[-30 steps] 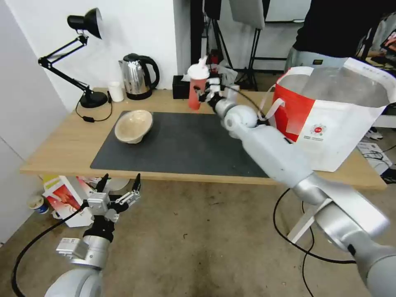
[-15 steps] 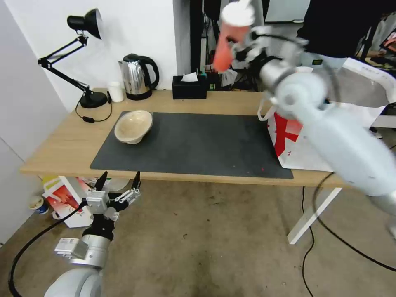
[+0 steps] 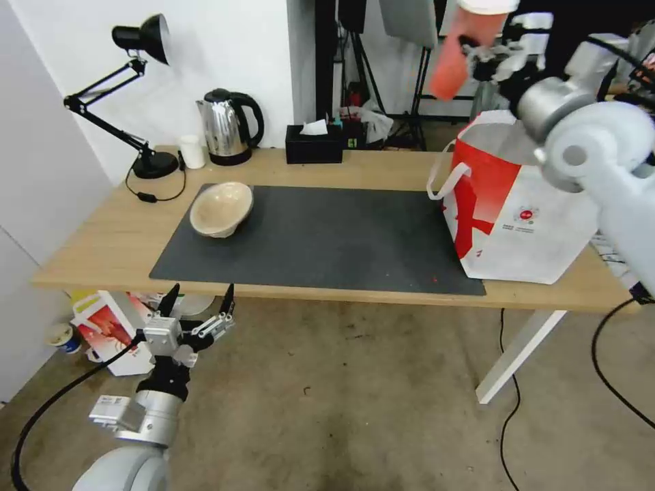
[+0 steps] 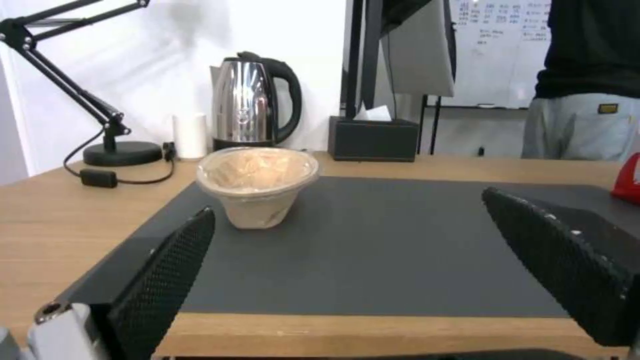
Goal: Pick up the trash from the table and place it into the takeout bag.
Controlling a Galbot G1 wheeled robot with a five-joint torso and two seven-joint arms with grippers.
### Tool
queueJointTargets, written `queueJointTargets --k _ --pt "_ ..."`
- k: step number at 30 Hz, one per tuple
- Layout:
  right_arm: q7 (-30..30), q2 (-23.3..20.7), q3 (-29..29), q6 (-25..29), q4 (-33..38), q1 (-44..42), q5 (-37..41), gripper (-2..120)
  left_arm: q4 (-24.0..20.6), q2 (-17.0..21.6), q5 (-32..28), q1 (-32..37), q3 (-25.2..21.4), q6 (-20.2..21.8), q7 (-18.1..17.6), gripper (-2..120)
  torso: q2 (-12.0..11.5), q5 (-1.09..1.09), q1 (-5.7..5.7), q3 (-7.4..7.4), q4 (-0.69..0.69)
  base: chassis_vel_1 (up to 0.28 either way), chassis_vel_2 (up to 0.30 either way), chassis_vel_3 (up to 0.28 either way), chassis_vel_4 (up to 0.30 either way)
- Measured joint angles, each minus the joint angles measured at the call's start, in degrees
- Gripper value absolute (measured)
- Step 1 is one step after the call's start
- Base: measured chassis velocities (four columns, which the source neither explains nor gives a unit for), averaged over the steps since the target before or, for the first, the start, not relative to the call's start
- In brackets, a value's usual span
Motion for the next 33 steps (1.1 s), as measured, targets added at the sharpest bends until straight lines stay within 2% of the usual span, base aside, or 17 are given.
queueJointTargets --k 17,22,30,32,33 --pt "-1.5 -6.7 3.1 0.4 -5.6 -3.0 -1.5 6 -0.1 0.6 -0.3 0.4 0.1 -0.2 0.0 100 0.0 -0.01 0.0 0.0 0.01 0.0 0.0 0.0 0.0" --pt "-1.9 -8.8 6.7 0.4 -6.6 -9.0 -5.5 6 -0.2 0.6 -0.3 1.1 0.1 -0.7 0.0 100 0.0 -0.03 0.0 0.0 0.01 0.0 0.0 0.0 0.0" --pt "-1.7 -9.6 12.0 -0.2 -4.8 -17.3 -10.3 6 -0.2 0.6 -0.4 1.1 0.0 -0.9 0.0 100 0.0 -0.03 0.0 0.0 0.01 0.0 0.0 0.0 0.0" --pt "-0.6 -9.6 13.3 -2.0 -3.5 -19.8 -10.7 7 -0.1 0.6 -0.4 1.1 0.0 -1.0 -0.1 100 0.0 -0.02 0.0 0.0 0.0 0.0 0.0 0.0 0.0" --pt "-0.2 -9.6 14.0 -4.1 -2.7 -20.7 -10.7 12 0.0 0.6 -0.3 1.1 -0.1 -1.0 -0.2 100 0.0 -0.02 0.0 0.0 0.0 0.0 0.0 0.0 0.0"
